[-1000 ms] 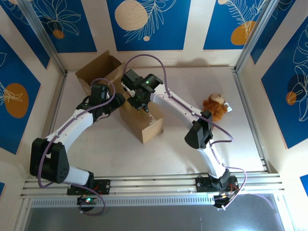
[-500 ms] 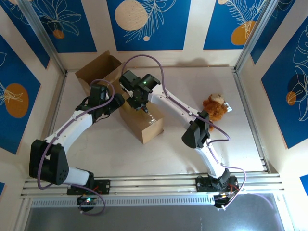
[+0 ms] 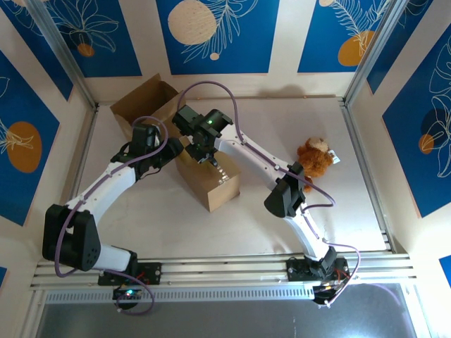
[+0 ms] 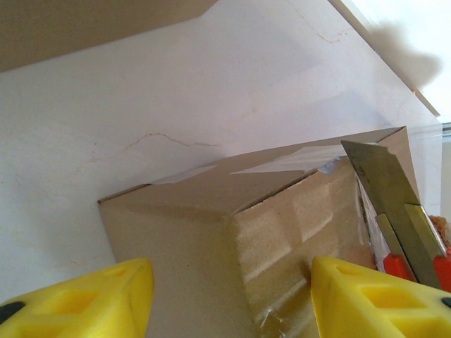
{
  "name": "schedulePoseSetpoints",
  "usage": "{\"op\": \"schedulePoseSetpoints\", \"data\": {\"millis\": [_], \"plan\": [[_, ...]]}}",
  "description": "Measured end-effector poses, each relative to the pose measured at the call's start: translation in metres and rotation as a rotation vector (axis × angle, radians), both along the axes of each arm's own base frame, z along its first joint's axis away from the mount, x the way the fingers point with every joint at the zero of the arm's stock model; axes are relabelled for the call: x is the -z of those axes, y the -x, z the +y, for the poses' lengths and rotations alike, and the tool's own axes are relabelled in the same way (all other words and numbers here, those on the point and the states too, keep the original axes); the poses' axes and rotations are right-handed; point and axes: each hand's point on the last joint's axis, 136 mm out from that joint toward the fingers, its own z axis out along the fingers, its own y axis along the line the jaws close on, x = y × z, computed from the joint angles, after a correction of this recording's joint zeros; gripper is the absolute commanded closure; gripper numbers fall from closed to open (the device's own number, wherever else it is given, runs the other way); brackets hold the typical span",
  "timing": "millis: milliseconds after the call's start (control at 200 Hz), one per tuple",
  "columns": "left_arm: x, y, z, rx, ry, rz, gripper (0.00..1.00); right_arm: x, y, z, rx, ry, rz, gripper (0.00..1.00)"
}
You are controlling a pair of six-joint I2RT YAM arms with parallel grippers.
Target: Unpack the express box
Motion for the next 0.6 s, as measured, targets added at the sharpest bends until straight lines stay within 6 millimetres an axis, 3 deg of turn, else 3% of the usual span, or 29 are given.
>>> {"op": "schedulePoseSetpoints", "data": {"millis": [600], "plan": [[0.000, 0.000, 0.000, 0.000, 0.002, -0.004, 0.41, 0.005, 0.013, -0.006, 0.036, 0.029, 0.044, 1.00]]}}
